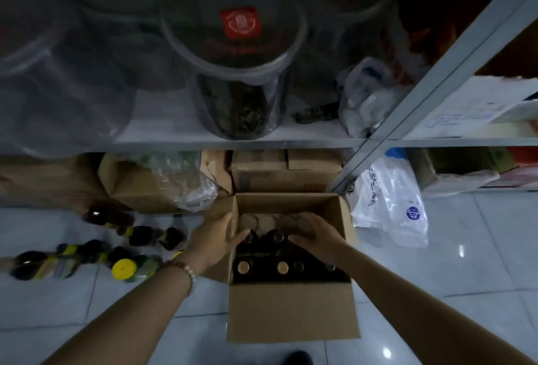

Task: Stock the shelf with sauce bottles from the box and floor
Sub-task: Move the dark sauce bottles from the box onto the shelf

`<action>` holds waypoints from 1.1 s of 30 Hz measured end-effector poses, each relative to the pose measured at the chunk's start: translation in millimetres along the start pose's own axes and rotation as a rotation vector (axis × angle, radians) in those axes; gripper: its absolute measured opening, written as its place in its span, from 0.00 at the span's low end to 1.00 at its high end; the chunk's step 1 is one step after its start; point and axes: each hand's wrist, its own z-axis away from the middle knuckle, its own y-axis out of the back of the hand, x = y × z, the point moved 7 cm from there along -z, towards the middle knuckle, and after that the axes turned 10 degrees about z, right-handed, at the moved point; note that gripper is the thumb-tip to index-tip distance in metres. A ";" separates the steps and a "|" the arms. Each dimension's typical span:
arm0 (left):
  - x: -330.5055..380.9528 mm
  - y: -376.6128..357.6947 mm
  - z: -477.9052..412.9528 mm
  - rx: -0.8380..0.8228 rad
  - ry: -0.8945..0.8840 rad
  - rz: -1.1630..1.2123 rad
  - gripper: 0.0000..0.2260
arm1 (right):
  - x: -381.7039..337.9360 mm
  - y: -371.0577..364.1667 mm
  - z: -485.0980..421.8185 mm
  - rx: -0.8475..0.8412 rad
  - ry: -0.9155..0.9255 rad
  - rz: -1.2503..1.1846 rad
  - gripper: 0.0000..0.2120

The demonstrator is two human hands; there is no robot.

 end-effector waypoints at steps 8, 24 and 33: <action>-68.8 -94.2 -69.4 0.027 -0.142 -0.001 0.24 | 64.2 -101.2 -92.3 -0.032 -0.016 -0.159 0.30; -72.1 -151.7 -159.0 -0.039 -0.189 -0.129 0.08 | 102.3 -142.1 -152.4 0.114 0.112 -0.234 0.16; -89.3 -176.1 -197.1 -0.072 -0.045 0.398 0.19 | 133.5 -146.2 -186.0 0.163 -0.034 -0.585 0.14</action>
